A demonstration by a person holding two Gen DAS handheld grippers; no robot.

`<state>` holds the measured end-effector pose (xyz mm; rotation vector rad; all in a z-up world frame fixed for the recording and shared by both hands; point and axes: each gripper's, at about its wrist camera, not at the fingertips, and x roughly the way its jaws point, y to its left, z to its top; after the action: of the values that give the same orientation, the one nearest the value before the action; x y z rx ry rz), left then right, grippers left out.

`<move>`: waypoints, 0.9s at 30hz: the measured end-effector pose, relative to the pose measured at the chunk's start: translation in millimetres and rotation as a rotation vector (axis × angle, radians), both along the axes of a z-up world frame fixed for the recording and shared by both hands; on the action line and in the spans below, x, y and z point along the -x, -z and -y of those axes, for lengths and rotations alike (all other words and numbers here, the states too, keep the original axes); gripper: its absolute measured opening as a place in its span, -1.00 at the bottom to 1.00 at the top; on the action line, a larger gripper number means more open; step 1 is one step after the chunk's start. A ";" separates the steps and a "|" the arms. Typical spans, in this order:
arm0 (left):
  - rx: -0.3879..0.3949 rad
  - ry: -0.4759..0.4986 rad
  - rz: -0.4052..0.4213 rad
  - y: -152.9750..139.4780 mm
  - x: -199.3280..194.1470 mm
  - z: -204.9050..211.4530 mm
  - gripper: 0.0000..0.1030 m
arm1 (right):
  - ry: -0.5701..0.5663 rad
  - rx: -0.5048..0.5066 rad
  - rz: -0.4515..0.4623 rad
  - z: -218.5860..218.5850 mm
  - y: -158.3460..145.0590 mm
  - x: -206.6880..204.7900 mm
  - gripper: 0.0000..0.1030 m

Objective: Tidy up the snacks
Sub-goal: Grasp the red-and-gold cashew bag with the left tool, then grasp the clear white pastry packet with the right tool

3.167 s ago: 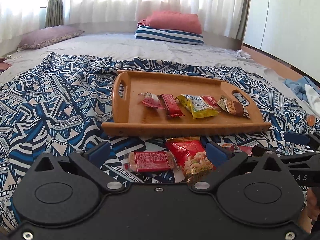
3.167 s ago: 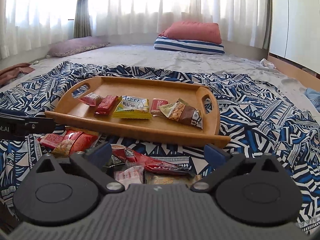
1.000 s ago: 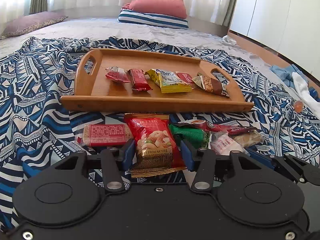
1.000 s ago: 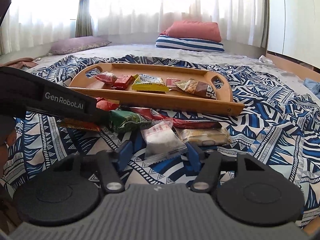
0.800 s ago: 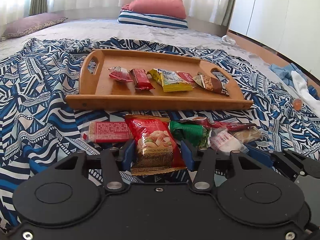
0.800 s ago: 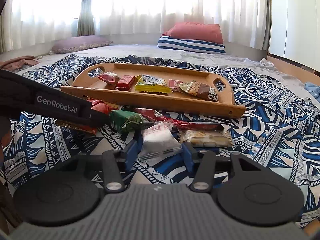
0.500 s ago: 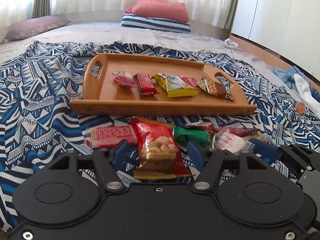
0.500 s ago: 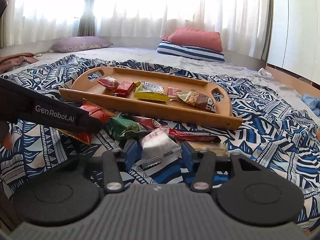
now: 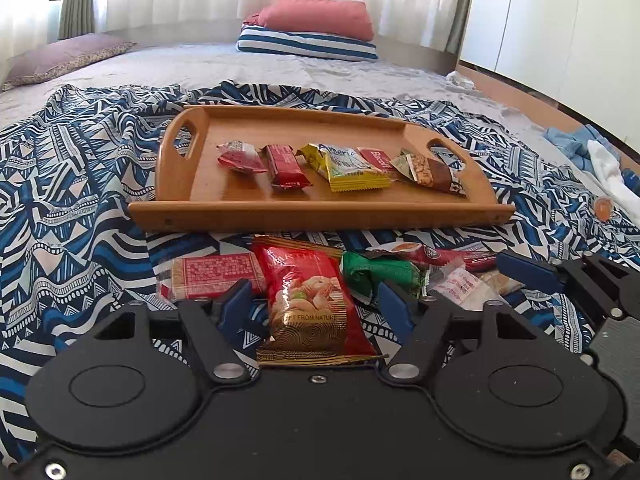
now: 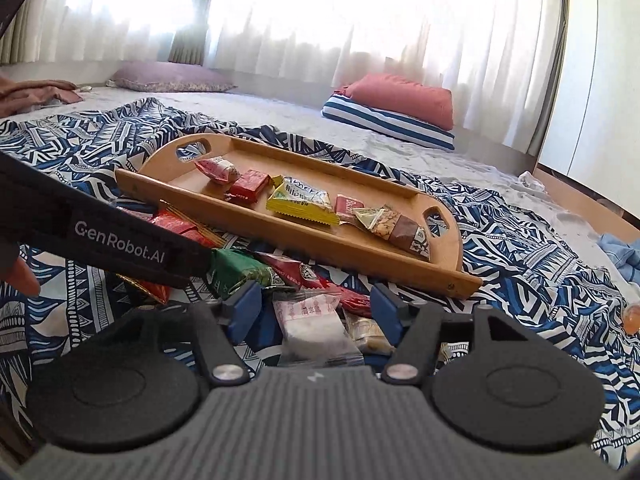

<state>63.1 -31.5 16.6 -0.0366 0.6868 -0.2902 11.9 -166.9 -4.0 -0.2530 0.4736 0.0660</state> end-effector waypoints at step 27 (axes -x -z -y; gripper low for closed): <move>0.004 0.009 -0.044 11.0 -9.8 3.1 -0.02 | -0.014 -0.081 -0.101 9.3 8.8 -19.4 0.13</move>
<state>72.9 -34.6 5.7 -0.0439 0.7301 -0.2998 31.2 -176.2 -12.8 -0.1742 0.5681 0.1122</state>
